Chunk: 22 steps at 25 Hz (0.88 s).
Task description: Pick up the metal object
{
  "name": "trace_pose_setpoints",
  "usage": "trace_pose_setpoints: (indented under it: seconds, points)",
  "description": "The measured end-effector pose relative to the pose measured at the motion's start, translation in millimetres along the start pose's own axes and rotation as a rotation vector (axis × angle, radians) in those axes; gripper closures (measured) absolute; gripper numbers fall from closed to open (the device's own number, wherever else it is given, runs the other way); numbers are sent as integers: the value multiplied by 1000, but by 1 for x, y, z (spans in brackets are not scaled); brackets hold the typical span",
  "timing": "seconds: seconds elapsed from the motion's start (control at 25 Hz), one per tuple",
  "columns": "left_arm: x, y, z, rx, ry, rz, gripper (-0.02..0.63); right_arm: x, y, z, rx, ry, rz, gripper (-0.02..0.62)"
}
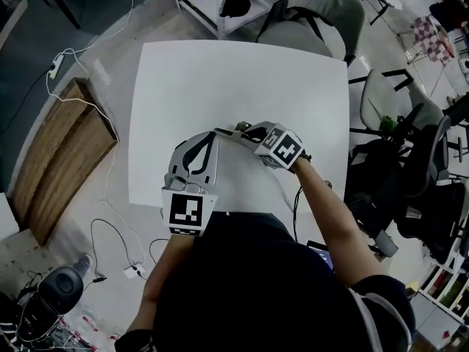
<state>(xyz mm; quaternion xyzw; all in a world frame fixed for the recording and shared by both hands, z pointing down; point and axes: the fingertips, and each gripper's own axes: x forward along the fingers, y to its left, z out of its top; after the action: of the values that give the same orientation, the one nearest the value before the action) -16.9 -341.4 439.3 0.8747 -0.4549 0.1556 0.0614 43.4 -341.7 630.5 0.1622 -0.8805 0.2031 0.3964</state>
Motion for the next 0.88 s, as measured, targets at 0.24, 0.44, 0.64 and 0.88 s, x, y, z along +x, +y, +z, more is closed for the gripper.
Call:
trace_pose_setpoints:
  seconds: [0.24, 0.44, 0.64, 0.88]
  points:
    - [-1, -5, 4, 11, -24, -33, 584, -20, 11, 7, -24, -43, -105, 552]
    - [0, -5, 12, 14, -56, -53, 584, -60, 13, 32, 23, -173, -256, 552]
    - [4, -2, 26, 6, -84, -70, 584, -122, 8, 67, 71, -361, -458, 552]
    - [5, 4, 58, 30, -158, -58, 584, -197, 10, 107, 68, -552, -649, 552]
